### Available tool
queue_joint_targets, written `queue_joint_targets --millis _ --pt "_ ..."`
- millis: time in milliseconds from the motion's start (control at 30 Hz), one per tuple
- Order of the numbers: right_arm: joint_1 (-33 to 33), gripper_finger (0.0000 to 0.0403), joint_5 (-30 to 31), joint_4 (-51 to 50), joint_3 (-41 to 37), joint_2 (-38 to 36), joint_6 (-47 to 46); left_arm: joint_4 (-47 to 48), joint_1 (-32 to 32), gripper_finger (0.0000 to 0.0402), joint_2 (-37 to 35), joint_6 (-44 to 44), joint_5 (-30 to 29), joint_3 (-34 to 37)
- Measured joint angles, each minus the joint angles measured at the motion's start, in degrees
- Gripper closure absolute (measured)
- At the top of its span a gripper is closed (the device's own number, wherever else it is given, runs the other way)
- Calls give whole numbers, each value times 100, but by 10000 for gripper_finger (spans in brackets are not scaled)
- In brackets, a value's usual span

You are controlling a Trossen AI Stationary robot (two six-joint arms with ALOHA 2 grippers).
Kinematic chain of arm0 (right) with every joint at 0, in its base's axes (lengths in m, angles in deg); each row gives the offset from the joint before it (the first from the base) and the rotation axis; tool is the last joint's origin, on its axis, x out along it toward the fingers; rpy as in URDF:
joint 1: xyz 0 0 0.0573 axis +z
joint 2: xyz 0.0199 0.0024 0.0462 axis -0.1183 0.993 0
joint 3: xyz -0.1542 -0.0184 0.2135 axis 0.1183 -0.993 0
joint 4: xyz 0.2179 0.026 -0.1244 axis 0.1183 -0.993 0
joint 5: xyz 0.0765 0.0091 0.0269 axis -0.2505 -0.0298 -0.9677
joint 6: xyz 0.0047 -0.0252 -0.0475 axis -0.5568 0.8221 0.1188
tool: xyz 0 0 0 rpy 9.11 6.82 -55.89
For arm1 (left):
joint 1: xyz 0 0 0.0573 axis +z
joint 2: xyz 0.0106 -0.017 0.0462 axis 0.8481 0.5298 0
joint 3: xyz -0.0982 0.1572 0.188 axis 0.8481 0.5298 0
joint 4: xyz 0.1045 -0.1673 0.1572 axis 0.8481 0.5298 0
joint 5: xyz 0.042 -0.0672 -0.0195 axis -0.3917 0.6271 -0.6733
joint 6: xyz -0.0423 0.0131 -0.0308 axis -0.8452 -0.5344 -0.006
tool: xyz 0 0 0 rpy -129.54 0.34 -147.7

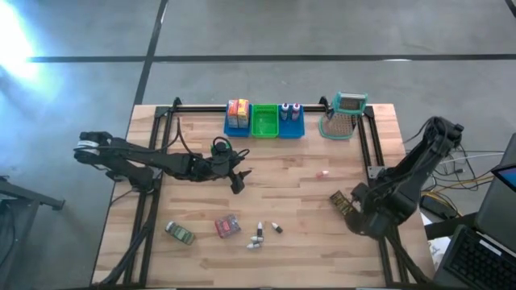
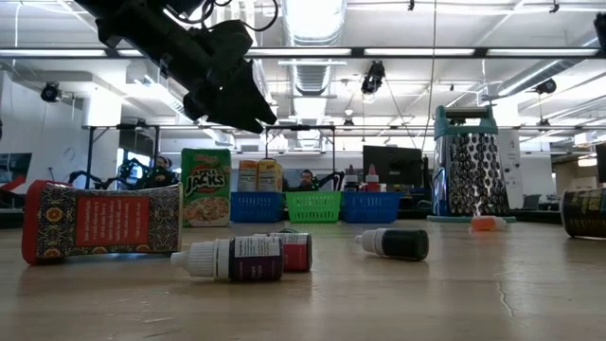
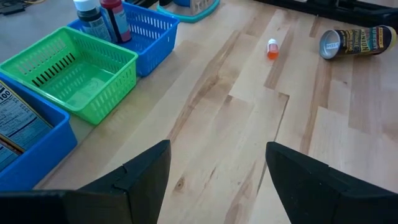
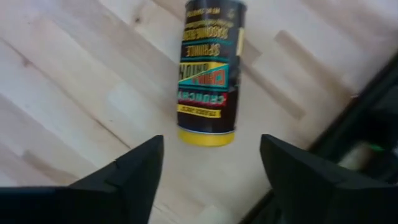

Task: Pick & Place Kitchen Items
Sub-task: Put the yellow seasoning can into the green bin

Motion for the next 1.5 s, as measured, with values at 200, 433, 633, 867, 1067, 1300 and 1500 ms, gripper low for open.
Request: queue_joint_targets --millis 200,433,633,867,1067,1300,1500 --pt "-151 90 6 583 -723 -458 -212 2 -2 133 0 -9 0 0" --pt "-356 71 9 1284 -1302 -688 98 2 -10 133 0 -11 1 0" --pt "-510 60 -11 1965 -1778 -676 387 2 -9 133 0 -11 0 0" --pt "-568 59 -151 2235 -2173 -644 483 2 -9 133 0 -11 1 0" --pt "-568 88 -260 2456 -2415 -657 598 2 -9 133 0 -10 0 0" --pt "-567 135 -304 2417 -2394 -651 1230 2 -9 133 0 -22 0 0" --pt "-568 171 -302 2626 -2329 -643 1440 2 -9 133 0 -39 0 0"
